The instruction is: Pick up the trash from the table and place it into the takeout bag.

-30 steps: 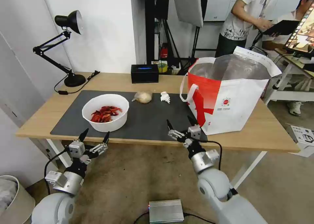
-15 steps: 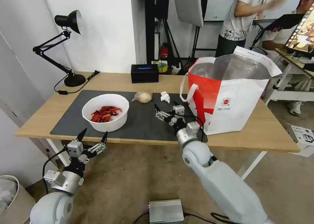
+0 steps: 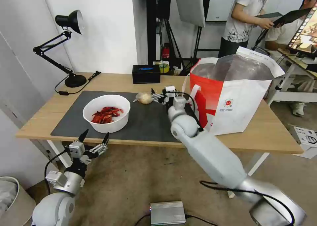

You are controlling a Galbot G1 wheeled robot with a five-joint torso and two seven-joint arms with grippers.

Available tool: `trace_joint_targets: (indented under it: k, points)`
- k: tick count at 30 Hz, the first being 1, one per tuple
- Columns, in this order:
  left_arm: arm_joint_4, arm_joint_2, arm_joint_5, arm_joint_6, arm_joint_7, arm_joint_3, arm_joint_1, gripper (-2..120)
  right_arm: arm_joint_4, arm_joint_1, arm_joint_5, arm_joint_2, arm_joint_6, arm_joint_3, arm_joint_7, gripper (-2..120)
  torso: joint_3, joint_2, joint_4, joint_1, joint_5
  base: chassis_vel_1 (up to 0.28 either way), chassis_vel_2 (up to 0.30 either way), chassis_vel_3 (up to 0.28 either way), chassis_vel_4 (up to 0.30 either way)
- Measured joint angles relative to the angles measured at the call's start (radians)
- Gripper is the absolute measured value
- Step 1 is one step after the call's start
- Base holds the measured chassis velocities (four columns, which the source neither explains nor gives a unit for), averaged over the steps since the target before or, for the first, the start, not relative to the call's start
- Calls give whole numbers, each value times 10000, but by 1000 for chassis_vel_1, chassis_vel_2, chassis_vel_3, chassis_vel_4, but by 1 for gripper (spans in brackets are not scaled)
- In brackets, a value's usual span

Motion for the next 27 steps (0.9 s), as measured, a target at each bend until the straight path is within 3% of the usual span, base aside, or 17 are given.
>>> trace_joint_targets:
  k: [6, 27]
  points:
    - [99, 30, -103, -46, 90, -69, -6, 100, -900, 633, 580, 479, -767, -75, 718, 100, 0, 0, 0, 0, 0, 0, 0, 0, 0]
    - [124, 27, -151, -92, 141, -88, 13, 100, -2793, 1634, 1525, 1434, -1281, 2, 1459, 100, -1, 1, 0, 0, 1, 0, 0, 0, 0]
